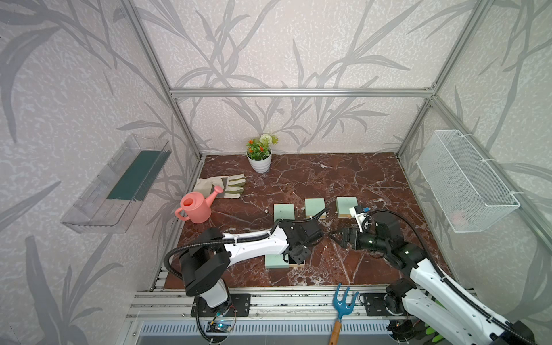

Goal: Take out the earrings from the drawer-style jewelry box
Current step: Pick up the earring from the drawer, then place the earring at the center of the board.

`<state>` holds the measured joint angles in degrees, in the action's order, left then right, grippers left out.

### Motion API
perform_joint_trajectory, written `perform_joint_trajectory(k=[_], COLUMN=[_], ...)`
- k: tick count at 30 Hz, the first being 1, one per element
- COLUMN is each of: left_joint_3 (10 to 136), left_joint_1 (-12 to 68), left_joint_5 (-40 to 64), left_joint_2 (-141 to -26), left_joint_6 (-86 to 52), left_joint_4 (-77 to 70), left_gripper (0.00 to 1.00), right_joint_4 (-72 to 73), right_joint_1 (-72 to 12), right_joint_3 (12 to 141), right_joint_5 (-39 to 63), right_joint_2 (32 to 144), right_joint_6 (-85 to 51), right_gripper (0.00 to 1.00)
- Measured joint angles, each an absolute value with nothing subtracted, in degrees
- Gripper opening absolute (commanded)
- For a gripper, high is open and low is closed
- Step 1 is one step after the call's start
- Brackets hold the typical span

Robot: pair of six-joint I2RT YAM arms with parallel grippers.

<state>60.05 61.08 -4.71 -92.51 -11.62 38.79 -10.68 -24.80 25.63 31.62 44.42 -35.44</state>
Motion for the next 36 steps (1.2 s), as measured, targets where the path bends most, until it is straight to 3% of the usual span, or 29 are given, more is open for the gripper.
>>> perform_joint_trajectory(k=[11,22,30,36], left_joint_3=[60.05,60.07,60.25,61.36], left_joint_1=[59.68,40.60,32.34,29.17], left_joint_5=[-8.73,-7.31,-7.57,-7.46], left_joint_2=[-86.32,-75.92,-77.95,-85.36], left_joint_6=[-16.86,-27.05,-30.94,-31.70], left_joint_4=[40.03,40.73,40.51,38.28], left_gripper=[0.13,0.13,0.14,0.14], right_joint_4=[-10.55,-8.80,-3.38,1.39], right_joint_1=[-24.77,-25.36,-33.01,-33.32], right_joint_3=[25.47,24.82,24.10,23.24], right_joint_5=[31.66,33.06,33.21,34.35], right_joint_2=[44.62,44.69,46.68,50.89], right_joint_6=[-35.53,-35.53,-36.73,-38.41], right_gripper=[0.99,0.99,0.99,0.99])
